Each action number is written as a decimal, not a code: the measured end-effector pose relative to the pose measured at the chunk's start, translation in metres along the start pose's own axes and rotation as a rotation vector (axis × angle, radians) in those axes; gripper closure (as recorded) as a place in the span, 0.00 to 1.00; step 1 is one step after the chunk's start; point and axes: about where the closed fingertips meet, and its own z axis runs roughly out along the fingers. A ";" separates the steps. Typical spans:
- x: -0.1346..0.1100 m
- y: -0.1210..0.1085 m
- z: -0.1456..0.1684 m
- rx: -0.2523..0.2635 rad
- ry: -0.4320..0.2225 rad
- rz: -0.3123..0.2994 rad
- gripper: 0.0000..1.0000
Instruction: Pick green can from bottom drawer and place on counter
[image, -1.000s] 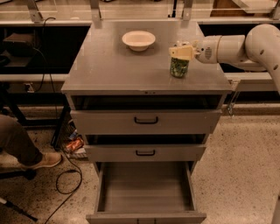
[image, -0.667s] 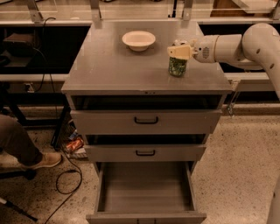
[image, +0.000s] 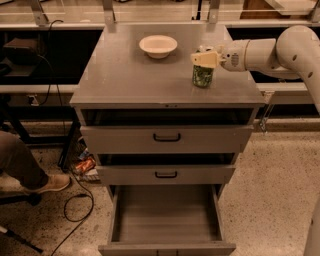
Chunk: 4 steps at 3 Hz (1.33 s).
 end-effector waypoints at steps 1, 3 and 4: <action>0.000 -0.001 0.000 0.002 -0.001 0.000 0.09; 0.004 -0.012 -0.018 0.038 -0.035 0.004 0.00; 0.012 -0.023 -0.055 0.101 -0.093 0.016 0.00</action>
Offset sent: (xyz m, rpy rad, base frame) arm 0.0085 -0.0254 -0.0039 0.0163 -0.0313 -0.0470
